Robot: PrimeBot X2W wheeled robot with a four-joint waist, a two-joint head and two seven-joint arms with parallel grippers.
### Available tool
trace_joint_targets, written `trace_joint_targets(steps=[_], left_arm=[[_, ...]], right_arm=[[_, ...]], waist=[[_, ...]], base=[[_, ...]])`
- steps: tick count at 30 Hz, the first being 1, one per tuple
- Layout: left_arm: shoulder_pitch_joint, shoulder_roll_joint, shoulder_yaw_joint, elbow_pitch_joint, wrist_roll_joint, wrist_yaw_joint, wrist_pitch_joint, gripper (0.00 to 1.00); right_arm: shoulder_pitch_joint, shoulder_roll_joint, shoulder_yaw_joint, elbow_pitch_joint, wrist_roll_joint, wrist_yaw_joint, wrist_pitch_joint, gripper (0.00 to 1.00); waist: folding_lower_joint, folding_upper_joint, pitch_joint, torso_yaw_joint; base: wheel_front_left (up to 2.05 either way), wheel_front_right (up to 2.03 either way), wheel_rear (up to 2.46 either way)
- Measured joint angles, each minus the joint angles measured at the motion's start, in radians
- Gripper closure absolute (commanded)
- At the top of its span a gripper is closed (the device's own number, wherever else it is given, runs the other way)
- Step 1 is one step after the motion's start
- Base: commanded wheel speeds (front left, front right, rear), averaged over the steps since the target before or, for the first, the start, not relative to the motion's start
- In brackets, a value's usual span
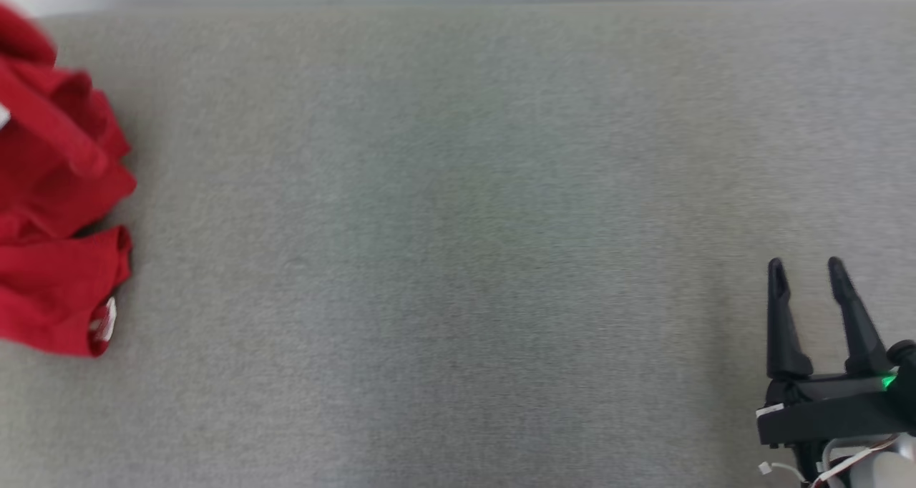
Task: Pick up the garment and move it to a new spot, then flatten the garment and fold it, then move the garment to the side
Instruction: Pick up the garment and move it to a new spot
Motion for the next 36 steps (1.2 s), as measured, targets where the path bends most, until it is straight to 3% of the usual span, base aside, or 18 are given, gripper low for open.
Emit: trace_joint_targets(steps=[3,10,20,23,26,36], left_arm=[[-0.055,-0.011,-0.049,-0.07,0.009,-0.007,0.03,1.0],[-0.141,-0.094,-0.166,-0.216,-0.009,-0.017,0.119,1.0],[-0.124,-0.302,-0.287,-0.341,-0.059,-0.006,0.192,1.0],[-0.069,-0.365,-0.309,-0.334,-0.085,0.014,0.177,1.0],[0.02,-0.392,-0.33,-0.314,-0.115,0.038,0.151,1.0],[0.386,-0.412,-0.447,-0.118,-0.2,0.083,0.06,1.0]], right_arm=[[0.001,0.022,0.004,0.026,0.006,0.0,-0.01,0.0],[0.004,0.064,0.014,0.076,0.012,0.0,-0.02,0.0],[0.003,0.103,0.021,0.075,0.018,0.0,-0.02,0.0],[0.003,0.105,0.02,0.07,0.019,0.0,-0.02,0.0],[0.003,0.105,0.018,0.069,0.02,0.0,-0.021,0.0],[-0.011,0.1,0.021,0.065,0.016,0.0,-0.022,0.0]], waist=[[-0.0001,0.0,-0.025,-0.029],[-0.0001,0.0,-0.068,-0.126],[0.0,0.0,-0.102,-0.283],[-0.0001,0.0,-0.102,-0.32],[-0.0001,0.0,-0.095,-0.343],[0.0001,0.0,-0.059,-0.319]], base=[[0.0,0.0,0.0],[0.0,0.0,0.0],[0.0,0.0,0.0],[0.0,0.0,0.0],[0.0,0.0,0.0],[0.0,0.0,0.0]])
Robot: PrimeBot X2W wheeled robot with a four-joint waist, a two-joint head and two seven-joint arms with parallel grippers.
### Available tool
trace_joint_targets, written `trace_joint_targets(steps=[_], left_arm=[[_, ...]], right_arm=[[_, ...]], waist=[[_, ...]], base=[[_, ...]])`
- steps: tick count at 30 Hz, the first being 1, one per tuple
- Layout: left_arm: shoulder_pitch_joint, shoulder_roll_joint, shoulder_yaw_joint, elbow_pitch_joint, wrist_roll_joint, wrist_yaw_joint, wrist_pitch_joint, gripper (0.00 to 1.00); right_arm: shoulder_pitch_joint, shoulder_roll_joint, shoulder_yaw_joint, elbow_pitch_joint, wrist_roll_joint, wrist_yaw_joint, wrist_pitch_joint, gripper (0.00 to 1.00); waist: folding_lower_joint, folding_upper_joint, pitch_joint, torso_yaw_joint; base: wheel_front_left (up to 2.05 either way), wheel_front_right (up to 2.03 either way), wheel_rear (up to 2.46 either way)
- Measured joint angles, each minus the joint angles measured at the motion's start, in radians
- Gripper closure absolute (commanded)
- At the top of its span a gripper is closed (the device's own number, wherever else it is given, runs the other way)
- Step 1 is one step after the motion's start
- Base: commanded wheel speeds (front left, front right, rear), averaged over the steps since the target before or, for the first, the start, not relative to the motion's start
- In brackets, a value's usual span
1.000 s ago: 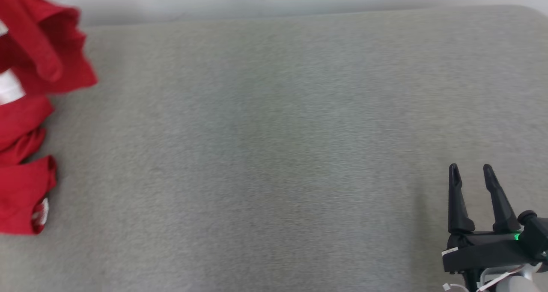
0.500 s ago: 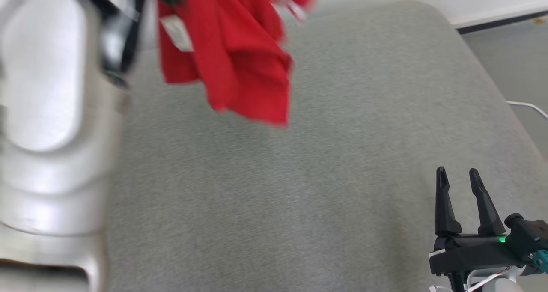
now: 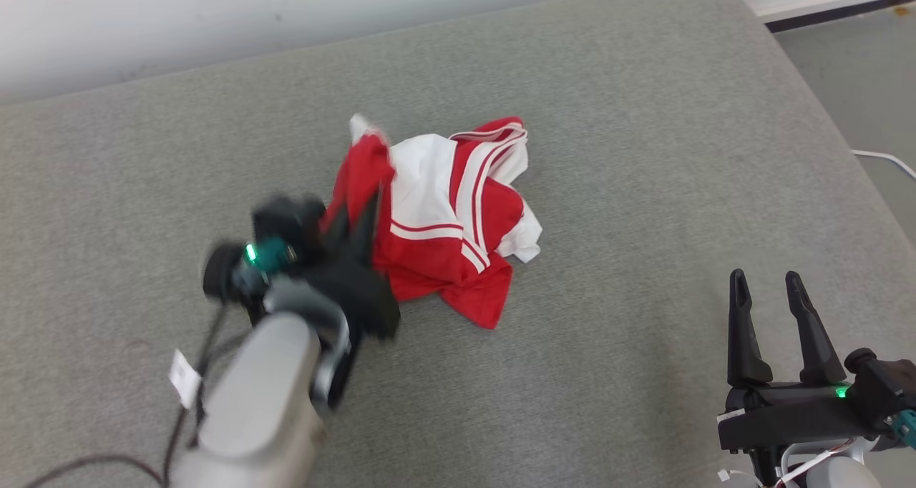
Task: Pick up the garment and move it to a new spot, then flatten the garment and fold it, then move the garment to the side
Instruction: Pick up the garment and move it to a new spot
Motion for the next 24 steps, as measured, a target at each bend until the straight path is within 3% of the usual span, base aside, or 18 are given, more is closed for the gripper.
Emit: trace_joint_targets(steps=[4,5,6,7,11,15,24], left_arm=[[0.076,-0.001,-0.079,0.039,-0.033,0.001,-0.026,1.0],[0.08,-0.002,-0.1,0.038,-0.048,0.004,-0.031,0.77],[0.08,-0.002,-0.12,0.034,-0.064,0.007,-0.036,0.77],[0.08,-0.003,-0.135,0.03,-0.076,0.012,-0.042,0.0],[0.063,-0.002,-0.168,-0.032,-0.091,0.04,-0.055,0.0],[0.052,0.006,-0.123,-0.121,-0.067,0.061,-0.058,0.0],[0.19,0.136,0.032,-0.317,0.012,0.095,-0.061,0.0]], right_arm=[[-0.004,-0.007,0.007,0.002,0.0,0.0,0.0,0.0],[-0.004,-0.011,0.008,0.002,-0.001,0.0,0.0,0.0],[-0.005,-0.015,0.008,0.004,-0.001,0.0,0.0,0.0],[-0.005,-0.018,0.01,0.006,-0.001,0.0,0.0,0.0],[0.001,-0.024,0.012,0.006,-0.003,0.0,0.0,0.0],[0.021,-0.029,0.012,0.007,-0.006,0.0,0.0,0.0],[0.054,-0.032,0.051,0.002,-0.021,0.0,0.0,0.0]], waist=[[0.0,0.0,0.003,0.026],[0.0,0.0,0.003,0.034],[0.0,0.0,0.002,0.042],[0.0,0.0,0.001,0.05],[0.0,0.0,-0.019,0.092],[0.0,0.0,-0.043,0.127],[-0.0001,-0.0001,-0.107,0.203]], base=[[0.0,0.0,0.0],[0.0,0.0,0.0],[0.0,0.0,0.0],[0.0,0.0,0.0],[0.0,0.0,0.0],[0.0,0.0,0.0],[0.0,0.0,0.0]])
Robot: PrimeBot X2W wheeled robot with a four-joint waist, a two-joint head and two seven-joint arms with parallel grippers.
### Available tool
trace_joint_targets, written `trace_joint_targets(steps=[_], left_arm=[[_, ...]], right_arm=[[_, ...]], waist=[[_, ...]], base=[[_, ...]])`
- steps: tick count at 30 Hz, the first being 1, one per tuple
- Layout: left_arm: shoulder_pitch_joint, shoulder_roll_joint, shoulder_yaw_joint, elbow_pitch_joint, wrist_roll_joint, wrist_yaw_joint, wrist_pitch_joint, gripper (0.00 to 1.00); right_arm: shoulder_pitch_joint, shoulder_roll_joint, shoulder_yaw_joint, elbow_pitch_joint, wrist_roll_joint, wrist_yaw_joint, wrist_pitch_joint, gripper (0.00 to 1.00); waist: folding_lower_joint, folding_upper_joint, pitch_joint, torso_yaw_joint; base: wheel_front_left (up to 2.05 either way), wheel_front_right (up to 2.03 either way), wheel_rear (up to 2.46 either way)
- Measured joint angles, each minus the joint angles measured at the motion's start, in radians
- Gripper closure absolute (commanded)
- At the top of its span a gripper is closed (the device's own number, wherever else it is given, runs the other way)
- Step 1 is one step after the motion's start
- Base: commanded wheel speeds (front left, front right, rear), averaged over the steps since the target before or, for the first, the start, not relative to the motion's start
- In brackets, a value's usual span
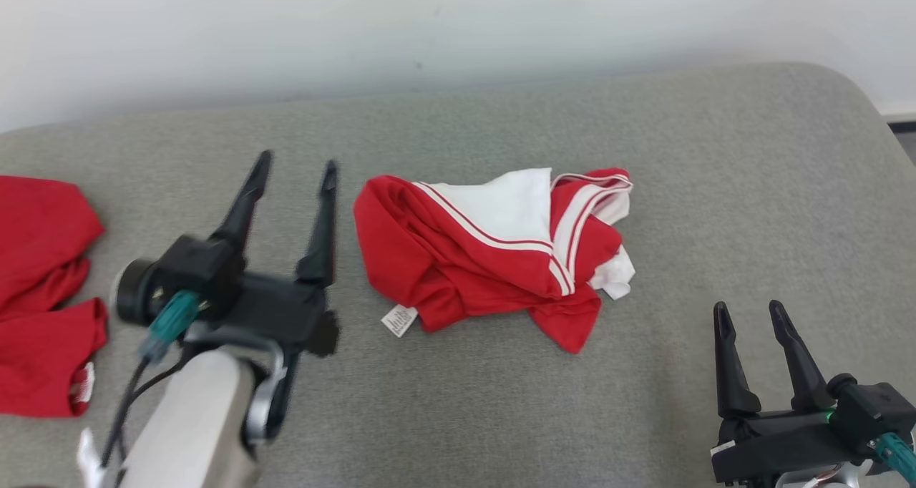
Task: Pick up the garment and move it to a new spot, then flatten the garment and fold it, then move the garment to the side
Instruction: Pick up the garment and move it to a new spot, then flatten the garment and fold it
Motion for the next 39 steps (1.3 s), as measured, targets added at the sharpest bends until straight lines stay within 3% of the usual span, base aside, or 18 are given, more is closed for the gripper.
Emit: trace_joint_targets(steps=[5,11,20,32,39], left_arm=[[0.143,0.049,0.094,-0.086,0.03,0.018,0.0,0.0],[0.32,0.056,0.198,-0.154,0.043,0.025,0.0,0.0],[0.493,-0.014,0.288,-0.202,0.09,-0.022,0.0,0.0],[0.535,-0.083,0.345,-0.19,0.148,-0.097,0.0,0.0],[0.544,-0.107,0.377,-0.18,0.175,-0.12,0.0,0.0]], right_arm=[[0.005,-0.004,0.017,-0.001,-0.003,0.0,0.0,0.0],[0.018,-0.008,0.034,0.008,-0.003,0.0,0.0,0.0],[0.041,-0.017,0.056,0.015,-0.003,0.0,0.0,0.0],[0.053,-0.02,0.07,0.028,0.002,0.0,0.0,0.0],[0.059,-0.021,0.072,0.037,0.007,0.0,0.0,0.0]], waist=[[0.0,0.0,-0.033,0.037],[0.0,0.0,-0.075,0.061],[-0.0001,0.0001,-0.128,0.072],[0.0,0.0,-0.137,0.073],[0.0001,0.0001,-0.136,0.075]], base=[[0.0,0.0,0.0],[0.0,0.0,0.0],[0.0,0.0,0.0],[0.0,0.0,0.0],[0.0,0.0,0.0]])
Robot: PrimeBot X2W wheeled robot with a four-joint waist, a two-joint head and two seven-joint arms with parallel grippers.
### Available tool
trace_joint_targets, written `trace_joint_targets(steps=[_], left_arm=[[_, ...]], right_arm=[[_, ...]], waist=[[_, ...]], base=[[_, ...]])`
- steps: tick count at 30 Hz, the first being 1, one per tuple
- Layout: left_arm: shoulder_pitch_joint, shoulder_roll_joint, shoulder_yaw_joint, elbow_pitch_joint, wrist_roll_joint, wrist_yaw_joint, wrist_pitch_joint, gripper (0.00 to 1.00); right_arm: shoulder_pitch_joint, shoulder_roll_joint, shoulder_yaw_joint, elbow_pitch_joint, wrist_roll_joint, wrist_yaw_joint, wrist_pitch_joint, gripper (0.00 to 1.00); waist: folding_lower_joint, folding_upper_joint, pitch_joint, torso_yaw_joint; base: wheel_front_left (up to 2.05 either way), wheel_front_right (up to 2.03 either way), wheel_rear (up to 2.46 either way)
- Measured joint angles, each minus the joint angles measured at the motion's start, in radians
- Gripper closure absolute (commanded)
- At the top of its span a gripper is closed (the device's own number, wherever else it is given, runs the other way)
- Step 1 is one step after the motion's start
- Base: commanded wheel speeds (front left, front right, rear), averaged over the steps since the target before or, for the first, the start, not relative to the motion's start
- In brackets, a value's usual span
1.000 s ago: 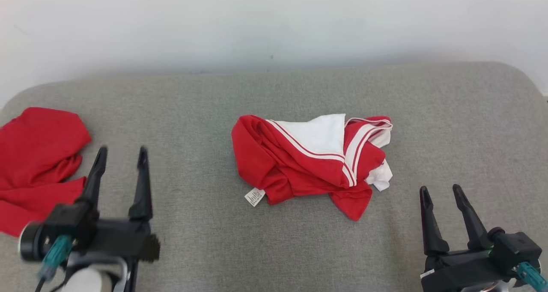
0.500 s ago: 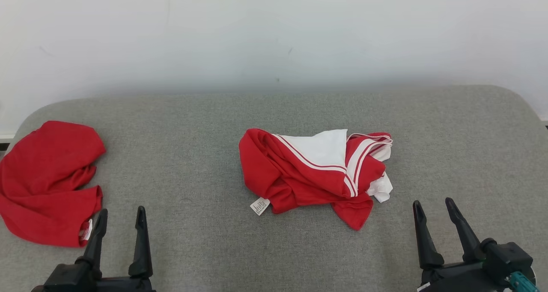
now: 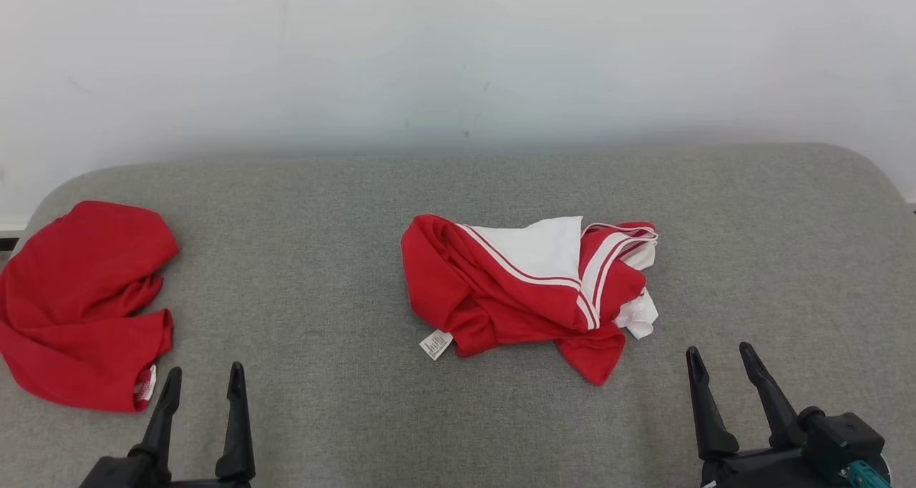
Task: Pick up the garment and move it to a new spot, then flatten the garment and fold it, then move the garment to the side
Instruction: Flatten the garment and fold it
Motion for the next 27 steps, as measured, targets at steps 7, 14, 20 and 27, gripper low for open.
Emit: trace_joint_targets(steps=[7,14,20,27], left_arm=[[0.006,-0.014,0.018,0.005,0.017,-0.014,0.0,0.0],[0.004,-0.022,0.029,0.008,0.028,-0.023,0.0,0.0],[0.004,-0.026,0.039,0.012,0.039,-0.03,0.0,0.0],[0.002,-0.028,0.046,0.016,0.045,-0.036,0.0,0.0]], right_arm=[[0.0,0.0,0.002,0.003,0.003,0.0,0.0,0.0],[-0.001,-0.001,0.002,0.005,0.005,0.0,0.0,0.0],[-0.001,0.0,0.004,0.008,0.006,0.0,0.0,0.0],[0.0,0.003,0.003,0.008,0.006,0.0,0.0,0.0]], waist=[[0.0,0.0,0.005,0.002],[0.0,0.0,0.012,0.004],[0.0,0.0,0.011,0.004],[0.0,0.0,0.009,0.006]], base=[[0.0,0.0,0.0],[0.0,0.0,0.0],[0.0,0.0,0.0],[0.0,0.0,0.0]])
